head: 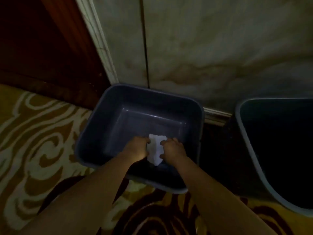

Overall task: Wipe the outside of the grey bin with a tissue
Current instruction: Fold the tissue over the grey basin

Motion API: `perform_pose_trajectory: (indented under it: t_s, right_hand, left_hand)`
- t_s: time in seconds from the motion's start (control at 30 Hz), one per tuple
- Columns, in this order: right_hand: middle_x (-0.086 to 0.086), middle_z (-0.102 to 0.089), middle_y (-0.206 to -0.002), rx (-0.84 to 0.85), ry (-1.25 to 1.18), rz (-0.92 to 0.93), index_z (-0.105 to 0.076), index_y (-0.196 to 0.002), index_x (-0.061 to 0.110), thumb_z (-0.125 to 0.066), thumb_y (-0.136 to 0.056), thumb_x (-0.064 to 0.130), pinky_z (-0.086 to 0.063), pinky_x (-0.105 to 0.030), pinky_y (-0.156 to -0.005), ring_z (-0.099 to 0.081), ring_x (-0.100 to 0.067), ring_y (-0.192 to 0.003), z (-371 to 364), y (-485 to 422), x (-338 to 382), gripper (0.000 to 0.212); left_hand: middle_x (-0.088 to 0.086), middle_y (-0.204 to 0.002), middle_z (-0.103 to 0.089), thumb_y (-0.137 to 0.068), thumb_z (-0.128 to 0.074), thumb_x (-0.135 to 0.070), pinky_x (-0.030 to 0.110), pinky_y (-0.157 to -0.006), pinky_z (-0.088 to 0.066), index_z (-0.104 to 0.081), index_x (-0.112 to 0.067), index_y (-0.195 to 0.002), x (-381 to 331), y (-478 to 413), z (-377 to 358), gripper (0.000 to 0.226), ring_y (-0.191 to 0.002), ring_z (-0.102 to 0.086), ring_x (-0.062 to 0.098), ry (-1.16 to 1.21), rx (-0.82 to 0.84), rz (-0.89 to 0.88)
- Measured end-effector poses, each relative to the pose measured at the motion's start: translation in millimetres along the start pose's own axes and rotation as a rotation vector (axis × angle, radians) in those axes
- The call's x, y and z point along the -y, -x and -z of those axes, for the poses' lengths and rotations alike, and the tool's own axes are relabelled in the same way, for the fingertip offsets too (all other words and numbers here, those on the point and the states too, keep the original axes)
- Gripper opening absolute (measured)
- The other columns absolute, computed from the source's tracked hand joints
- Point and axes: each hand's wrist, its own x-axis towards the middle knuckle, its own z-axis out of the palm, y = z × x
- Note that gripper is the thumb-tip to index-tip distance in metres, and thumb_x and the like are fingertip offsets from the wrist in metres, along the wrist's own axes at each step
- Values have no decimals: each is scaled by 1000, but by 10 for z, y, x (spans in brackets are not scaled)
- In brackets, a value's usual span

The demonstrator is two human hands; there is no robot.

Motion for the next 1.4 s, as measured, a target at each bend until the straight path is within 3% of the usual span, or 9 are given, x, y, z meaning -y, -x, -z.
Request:
perform_pose_trajectory:
  t_s: [0.1,0.23,0.37,0.43,0.73,0.93,1.07,1.27,1.4]
  right_hand:
    - [-13,-36,-141,4,33,6,-39,-136,15,-64,-84,34,-28,-38,-109,-31,-30,-128,-74,-165,-21,60]
    - [-12,-33,-139,-56,51,-19,-35,-133,14,-72,-76,32,-29,-41,-106,-29,-30,-129,-175,-279,22,70]
    - [-12,-35,-140,-65,72,-53,-36,-133,16,-69,-80,25,-30,-42,-105,-30,-32,-129,-248,-258,75,63]
    - [-13,-40,-139,-81,56,-69,-42,-130,15,-59,-88,22,-31,-44,-105,-33,-32,-129,-261,-220,93,46]
    - [-16,-62,-119,-255,-95,-164,-60,-111,4,-56,-90,12,-49,-35,-87,-58,-30,-110,55,-4,-2,23]
    - [-20,-63,-114,-402,-200,-197,-63,-104,2,-54,-89,7,-50,-38,-84,-60,-35,-106,365,315,24,18]
    - [-20,-65,-109,-494,-316,-190,-65,-101,2,-51,-90,8,-51,-37,-79,-61,-36,-101,494,581,103,18]
    - [-22,-67,-106,-480,-872,-143,-63,-103,-4,-46,-94,18,-45,-26,-66,-64,-31,-97,898,941,220,28]
    - [-26,-67,-104,-547,-1179,-110,-63,-103,-8,-54,-89,19,-57,-45,-82,-66,-37,-94,1242,1181,267,32]
  left_hand:
    - [5,-136,-47,-83,-63,-27,31,-101,-42,-50,-18,-130,3,-229,14,50,-121,-47,21,-195,78,-68]
    - [6,-139,-42,-80,-63,-35,35,-103,-39,-45,-17,-132,14,-397,-34,58,-128,-39,23,-426,141,-159]
    - [6,-140,-40,-83,-59,-34,36,-102,-39,-45,-17,-130,111,-419,-148,52,-129,-38,23,-498,120,-237]
    - [7,-137,-44,-86,-53,-31,34,-100,-40,-51,-16,-125,126,-420,-198,42,-127,-41,24,-488,104,-259]
    - [3,-92,-70,-80,-59,-18,20,-69,-42,-67,-16,-86,4,-363,110,10,-83,-60,13,-93,-38,-246]
    - [0,-79,-65,-80,-60,-13,20,-66,-44,-69,-12,-87,-303,-62,406,11,-75,-60,11,22,-134,-242]
    - [13,-73,-71,-82,-60,-9,18,-48,-52,-64,-13,-78,-588,164,639,7,-49,-61,9,69,-111,-215]
    - [6,-62,-66,-86,-62,-11,16,-41,-52,-63,-14,-70,-929,629,1099,16,-37,-61,1,187,-142,-179]
    - [5,-73,-67,-89,-58,-9,19,-50,-56,-65,-16,-80,-1175,949,1364,14,-56,-65,8,378,-87,-206]
